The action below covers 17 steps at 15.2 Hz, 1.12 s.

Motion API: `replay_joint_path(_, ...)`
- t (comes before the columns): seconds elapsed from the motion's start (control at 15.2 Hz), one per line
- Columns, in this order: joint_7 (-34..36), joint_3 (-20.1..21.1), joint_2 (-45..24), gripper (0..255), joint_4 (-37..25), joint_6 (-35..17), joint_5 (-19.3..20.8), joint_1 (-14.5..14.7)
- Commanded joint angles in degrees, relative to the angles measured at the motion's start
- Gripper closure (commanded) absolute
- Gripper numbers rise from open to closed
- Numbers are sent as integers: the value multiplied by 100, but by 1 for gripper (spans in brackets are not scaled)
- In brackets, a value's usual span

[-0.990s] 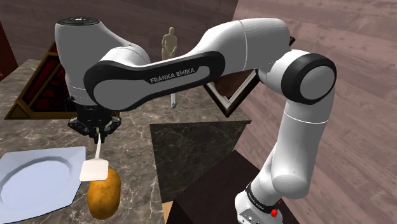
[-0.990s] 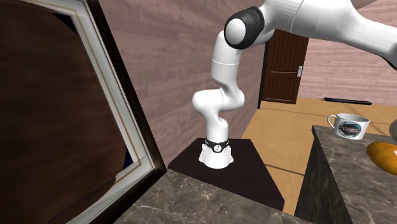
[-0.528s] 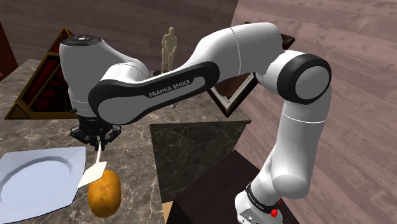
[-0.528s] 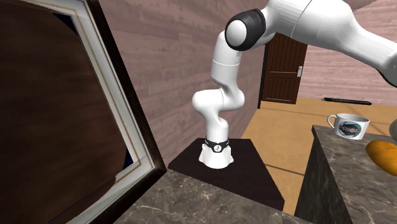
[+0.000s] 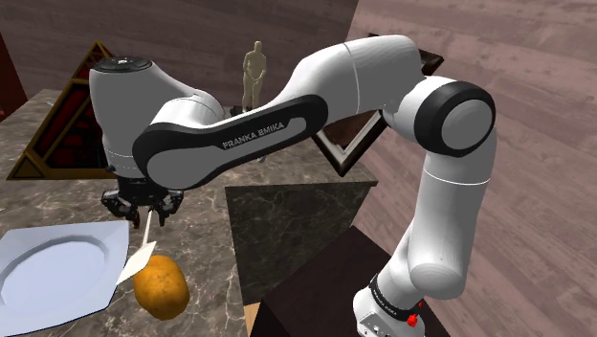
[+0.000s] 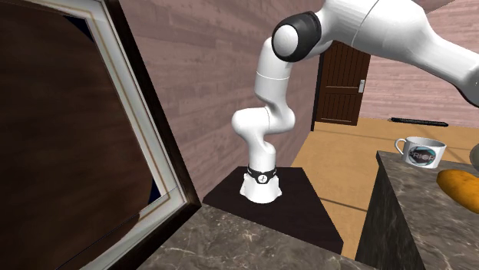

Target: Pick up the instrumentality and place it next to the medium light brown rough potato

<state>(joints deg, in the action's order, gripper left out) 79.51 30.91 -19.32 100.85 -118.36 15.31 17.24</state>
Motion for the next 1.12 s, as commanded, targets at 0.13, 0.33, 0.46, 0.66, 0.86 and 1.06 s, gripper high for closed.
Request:
replay_joint_path(0.13,0,-8,-24,0,-4,24,5,1)
replay_joint_path(0.33,-37,20,75,0,-59,163,-61,-17)
replay_joint_path(0.46,-101,63,205,0,-279,492,-159,-24)
replay_joint_path(0.66,-124,77,250,0,-375,624,-193,-24)
replay_joint_path(0.86,-123,77,249,0,-376,625,-193,-24)
replay_joint_path(1.06,-123,77,249,0,-376,625,-193,-24)
